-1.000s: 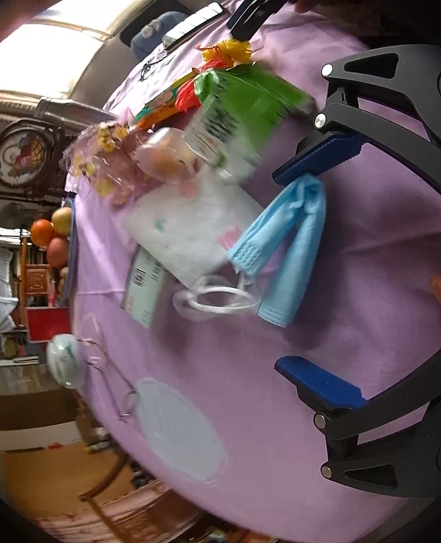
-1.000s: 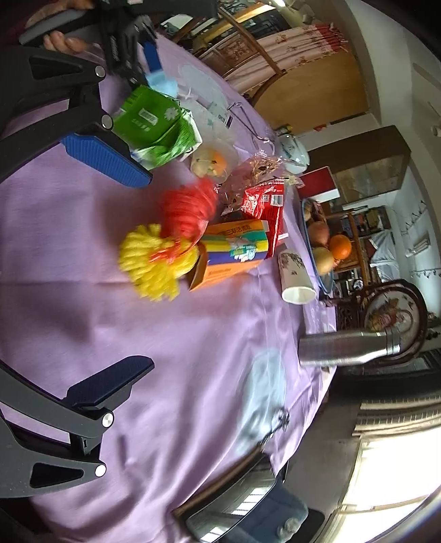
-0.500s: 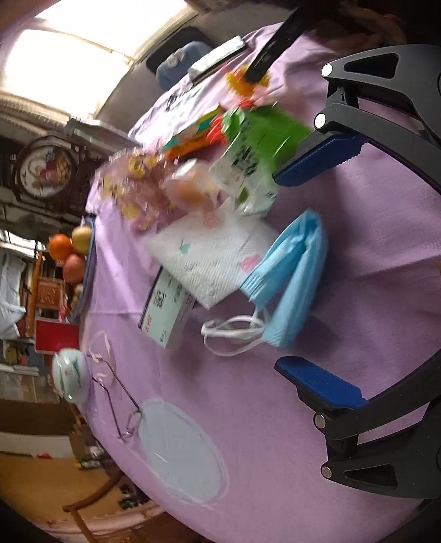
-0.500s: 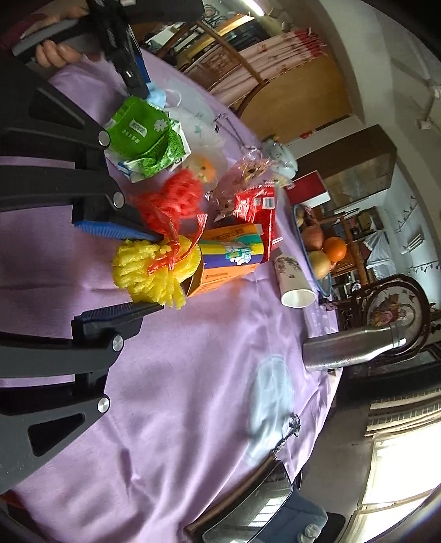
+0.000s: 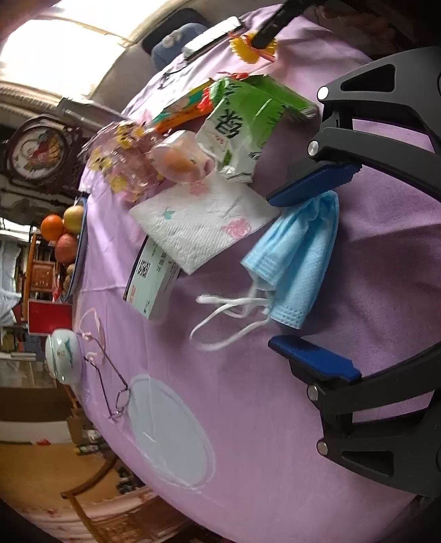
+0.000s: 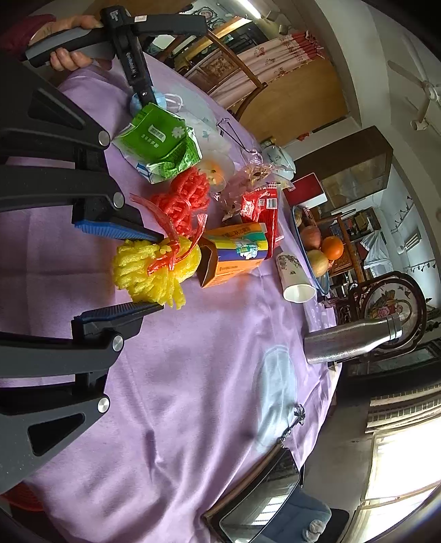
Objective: Collect trash
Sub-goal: 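Close the left tool on the blue face mask and lift it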
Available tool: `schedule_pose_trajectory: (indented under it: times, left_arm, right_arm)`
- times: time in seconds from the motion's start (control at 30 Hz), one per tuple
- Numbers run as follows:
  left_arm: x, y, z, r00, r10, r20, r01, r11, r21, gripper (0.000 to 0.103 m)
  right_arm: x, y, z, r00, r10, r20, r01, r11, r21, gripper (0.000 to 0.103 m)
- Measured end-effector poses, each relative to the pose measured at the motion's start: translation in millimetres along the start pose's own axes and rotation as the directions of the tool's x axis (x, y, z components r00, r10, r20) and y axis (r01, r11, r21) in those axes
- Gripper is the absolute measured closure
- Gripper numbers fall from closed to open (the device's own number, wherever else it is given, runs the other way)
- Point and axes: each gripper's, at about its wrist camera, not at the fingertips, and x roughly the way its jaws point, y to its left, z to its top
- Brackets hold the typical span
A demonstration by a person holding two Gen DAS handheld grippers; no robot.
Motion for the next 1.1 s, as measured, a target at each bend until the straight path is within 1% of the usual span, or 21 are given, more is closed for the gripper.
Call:
schedule_pose_trajectory:
  times: [0.07, 0.1, 0.17, 0.2, 0.27, 0.3, 0.43, 0.5, 0.57, 0.63, 0.67, 0.7, 0.77, 0.83, 0.87, 0.9, 0.93, 0.97, 1.0, 1.1]
  left_arm:
    - [-2, 1, -1, 1.000, -0.010, 0.006, 0.010, 1.000, -0.018, 0.028]
    - [-4, 1, -1, 0.999, -0.032, 0.018, 0.032, 0.999, -0.031, 0.040]
    - [-8, 0, -2, 0.998, -0.048, 0.037, 0.049, 0.998, -0.030, 0.050]
    - [-12, -2, -2, 0.997, -0.058, 0.054, 0.059, 0.998, -0.027, 0.058]
    - [-20, -4, -2, 0.993, -0.089, 0.074, 0.091, 0.996, -0.025, 0.068]
    - [-24, -5, -2, 0.991, -0.103, 0.084, 0.105, 0.994, -0.020, 0.070]
    - [-33, -16, -2, 0.988, -0.119, 0.099, 0.117, 0.993, 0.028, 0.070]
    - [-30, -22, -6, 0.989, -0.124, 0.075, 0.121, 0.992, 0.045, 0.069]
    - [-30, -25, -10, 0.989, -0.131, 0.072, 0.128, 0.991, 0.049, 0.069]
    - [-30, -26, -12, 0.988, -0.140, 0.067, 0.138, 0.990, 0.041, 0.062]
    - [-29, -26, -14, 0.987, -0.150, 0.060, 0.148, 0.989, 0.027, 0.048]
    - [-27, -26, -15, 0.985, -0.164, 0.053, 0.164, 0.986, 0.010, 0.040]
    - [-21, -29, -17, 0.983, -0.180, 0.034, 0.180, 0.984, -0.003, 0.037]
    - [-18, -34, -18, 0.984, -0.173, 0.037, 0.173, 0.985, 0.009, 0.038]
    - [-18, -36, -19, 0.984, -0.175, 0.044, 0.174, 0.985, 0.015, 0.044]
    - [-19, -37, -19, 0.981, -0.186, 0.058, 0.186, 0.982, 0.020, 0.054]
    - [-21, -38, -19, 0.979, -0.195, 0.066, 0.194, 0.981, 0.023, 0.057]
    - [-23, -38, -18, 0.978, -0.195, 0.076, 0.193, 0.981, 0.022, 0.067]
    - [-27, -37, -17, 0.976, -0.200, 0.090, 0.198, 0.980, 0.023, 0.075]
    - [-41, -33, -13, 0.967, -0.221, 0.124, 0.220, 0.975, 0.028, 0.082]
  right_arm:
    - [1, 0, 0, 1.000, -0.002, -0.003, 0.002, 1.000, 0.001, 0.069]
    - [2, 0, 0, 1.000, 0.000, -0.005, 0.000, 1.000, 0.004, 0.069]
    - [1, 0, 0, 1.000, 0.003, 0.000, -0.003, 1.000, 0.007, 0.069]
    - [-2, 0, 0, 1.000, 0.004, 0.007, -0.004, 1.000, 0.006, 0.069]
    - [-7, 1, 2, 1.000, 0.005, 0.025, -0.005, 1.000, 0.002, 0.069]
    - [-11, 2, 2, 0.999, 0.005, 0.035, -0.005, 1.000, 0.001, 0.069]
    - [-15, 3, 1, 0.999, 0.007, 0.042, -0.007, 1.000, -0.005, 0.069]
    - [-17, 3, -2, 0.999, 0.011, 0.037, -0.011, 1.000, 0.000, 0.069]
    - [-17, 4, -4, 0.999, 0.010, 0.035, -0.010, 1.000, -0.002, 0.069]
    - [-18, 5, -5, 0.999, 0.009, 0.031, -0.009, 1.000, -0.005, 0.069]
    - [-17, 5, -4, 1.000, 0.010, 0.028, -0.010, 1.000, -0.004, 0.069]
    - [-16, 4, -4, 1.000, 0.014, 0.024, -0.014, 1.000, -0.002, 0.069]
    - [-15, 5, -4, 1.000, 0.016, 0.022, -0.016, 1.000, -0.002, 0.069]
    - [-12, 4, -4, 1.000, 0.019, 0.019, -0.019, 1.000, -0.001, 0.069]
    - [-12, 4, -5, 1.000, 0.020, 0.020, -0.020, 1.000, 0.001, 0.069]
    - [-12, 3, -5, 1.000, 0.019, 0.024, -0.019, 1.000, 0.003, 0.069]
    - [-13, 2, -5, 0.999, 0.017, 0.033, -0.017, 1.000, 0.008, 0.070]
    - [-15, 1, -5, 0.999, 0.015, 0.039, -0.015, 1.000, 0.013, 0.070]
    - [-16, 0, -4, 0.999, 0.014, 0.043, -0.015, 1.000, 0.017, 0.070]
    - [-23, -3, -2, 0.998, 0.017, 0.063, -0.019, 0.999, 0.028, 0.071]
